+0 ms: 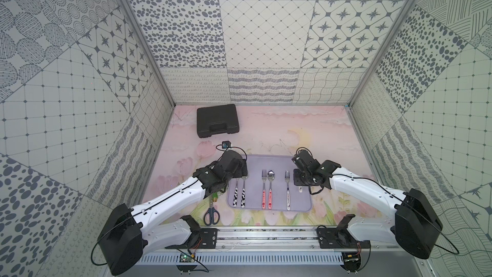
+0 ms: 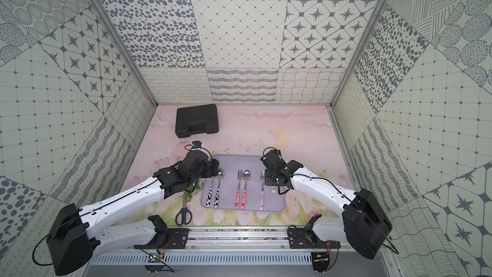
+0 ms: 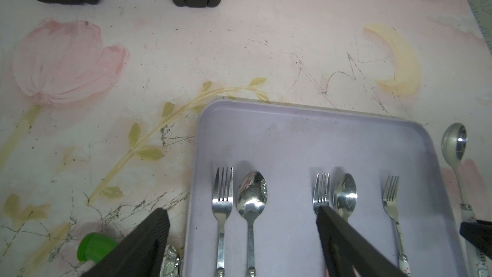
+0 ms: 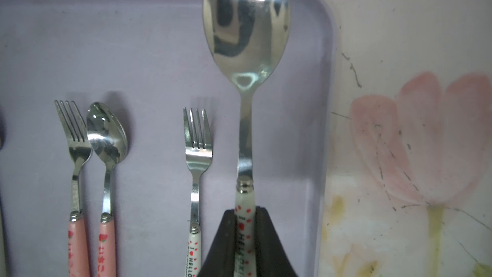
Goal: Set the spoon and fork side by side
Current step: Place the spoon on the tray.
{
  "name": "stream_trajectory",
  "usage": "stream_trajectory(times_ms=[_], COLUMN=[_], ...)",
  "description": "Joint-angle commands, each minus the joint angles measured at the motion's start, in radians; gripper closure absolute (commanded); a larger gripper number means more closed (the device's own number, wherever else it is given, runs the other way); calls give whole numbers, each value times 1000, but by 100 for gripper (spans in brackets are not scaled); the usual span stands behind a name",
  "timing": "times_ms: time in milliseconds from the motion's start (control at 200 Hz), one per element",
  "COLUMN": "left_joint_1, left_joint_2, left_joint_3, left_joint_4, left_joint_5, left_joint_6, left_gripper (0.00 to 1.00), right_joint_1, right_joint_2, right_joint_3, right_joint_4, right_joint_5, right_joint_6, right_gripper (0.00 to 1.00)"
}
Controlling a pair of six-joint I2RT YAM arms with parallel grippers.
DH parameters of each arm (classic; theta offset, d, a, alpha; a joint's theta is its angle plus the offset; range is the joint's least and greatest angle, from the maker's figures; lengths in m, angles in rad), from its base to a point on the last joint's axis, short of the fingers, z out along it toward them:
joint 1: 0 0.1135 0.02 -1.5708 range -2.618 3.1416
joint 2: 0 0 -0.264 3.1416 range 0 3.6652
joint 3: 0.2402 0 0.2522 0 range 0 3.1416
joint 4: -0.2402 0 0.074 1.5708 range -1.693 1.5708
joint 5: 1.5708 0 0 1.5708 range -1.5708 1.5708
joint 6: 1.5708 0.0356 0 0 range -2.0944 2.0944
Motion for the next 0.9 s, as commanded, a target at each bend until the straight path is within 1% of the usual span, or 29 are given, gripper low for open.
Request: stream_trajectory(times_ms=[0,160,460,650,895], left_joint_1=[3,4,5,6,6], left_joint_2=[-6,-3,-5,-6,-6], left_joint_3=[-6,-6,-8,-8,-8], left_joint_4=[18,17,17,17,18], left_joint_5=[-50,-57,-57,-58,-58], left_joint_6=[7,7,7,8,9], left_gripper=[9,9,8,8,8], right_joint_1=[31,88,137,177,201], right_joint_2=[-33,-68,-178,-177,-130], right_joint_3=[-41,-102,-206,-254,-251], right_joint_4=[21,28,46,84,123], right_joint_5=[-7,-2,-23,-27,-23], right_joint_6=[80,154,276,325,340], right_gripper=[96,96,96,95,95])
